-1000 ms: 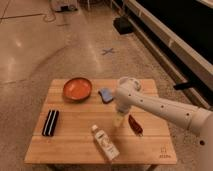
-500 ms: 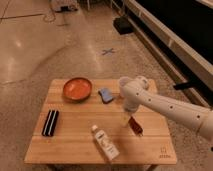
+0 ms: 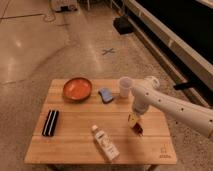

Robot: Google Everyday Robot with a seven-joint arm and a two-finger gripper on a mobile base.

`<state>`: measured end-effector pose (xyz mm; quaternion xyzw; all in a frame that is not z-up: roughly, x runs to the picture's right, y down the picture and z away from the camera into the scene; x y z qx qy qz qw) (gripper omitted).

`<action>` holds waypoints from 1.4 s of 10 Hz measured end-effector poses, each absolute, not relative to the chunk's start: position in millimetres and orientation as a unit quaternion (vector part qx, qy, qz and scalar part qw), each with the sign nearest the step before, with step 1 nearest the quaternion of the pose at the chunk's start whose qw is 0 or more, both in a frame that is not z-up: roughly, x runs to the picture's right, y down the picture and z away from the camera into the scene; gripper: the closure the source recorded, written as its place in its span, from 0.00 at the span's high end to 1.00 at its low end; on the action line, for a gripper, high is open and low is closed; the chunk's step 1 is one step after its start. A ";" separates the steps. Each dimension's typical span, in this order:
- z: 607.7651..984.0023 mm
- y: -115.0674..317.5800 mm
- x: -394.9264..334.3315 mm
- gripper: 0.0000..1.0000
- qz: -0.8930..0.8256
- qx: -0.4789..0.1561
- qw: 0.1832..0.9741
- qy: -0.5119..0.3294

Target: Place the pepper in the ceramic bowl

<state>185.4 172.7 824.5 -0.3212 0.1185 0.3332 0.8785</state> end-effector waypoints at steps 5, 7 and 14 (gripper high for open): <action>836.5 206.8 183.3 0.79 0.349 -0.331 0.866 0.135; 844.5 215.2 184.6 0.77 0.352 -0.324 0.866 0.147; 843.4 214.1 189.1 0.05 0.355 -0.310 0.868 0.156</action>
